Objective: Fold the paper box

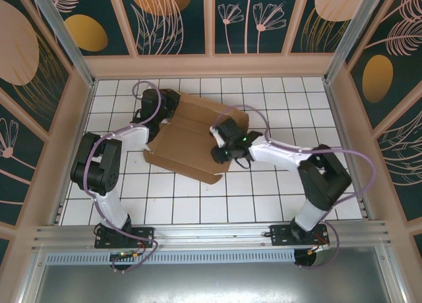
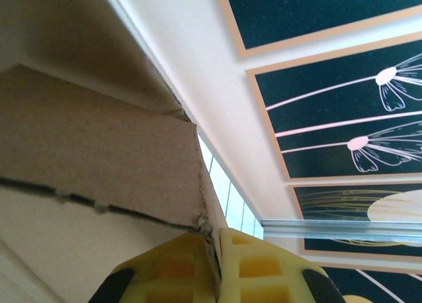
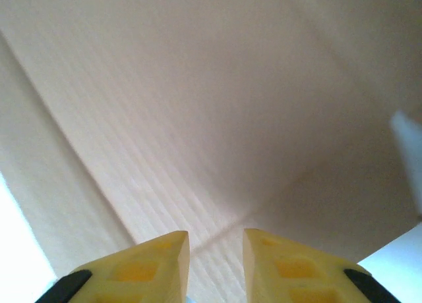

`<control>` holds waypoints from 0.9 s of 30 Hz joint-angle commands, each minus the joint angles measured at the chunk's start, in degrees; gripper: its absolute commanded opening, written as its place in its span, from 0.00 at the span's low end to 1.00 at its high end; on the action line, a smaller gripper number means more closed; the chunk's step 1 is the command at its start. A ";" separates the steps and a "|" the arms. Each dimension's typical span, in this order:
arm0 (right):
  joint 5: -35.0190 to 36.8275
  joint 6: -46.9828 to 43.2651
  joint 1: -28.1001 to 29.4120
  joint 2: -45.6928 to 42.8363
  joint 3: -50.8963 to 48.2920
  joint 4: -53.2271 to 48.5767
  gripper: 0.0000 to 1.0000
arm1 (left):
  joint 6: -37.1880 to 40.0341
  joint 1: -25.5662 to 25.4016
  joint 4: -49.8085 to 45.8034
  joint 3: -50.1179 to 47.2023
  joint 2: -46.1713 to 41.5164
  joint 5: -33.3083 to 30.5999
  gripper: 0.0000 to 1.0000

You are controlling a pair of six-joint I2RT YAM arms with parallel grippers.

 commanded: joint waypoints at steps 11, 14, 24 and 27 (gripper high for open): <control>6.39 -0.67 -9.78 5.47 26.42 -6.49 0.50 | 2.25 0.28 4.88 -2.29 -0.62 1.09 0.00; 12.74 -2.22 -8.44 7.44 26.49 -6.46 0.50 | 2.27 0.28 4.72 -2.65 -1.06 1.32 0.00; 23.27 -7.36 -4.77 9.64 21.53 -4.62 0.48 | 0.86 0.26 8.64 -1.27 1.14 8.95 0.14; 23.65 -7.59 -4.09 9.52 20.46 -3.85 0.47 | -0.63 0.33 11.50 -1.08 1.74 13.35 0.28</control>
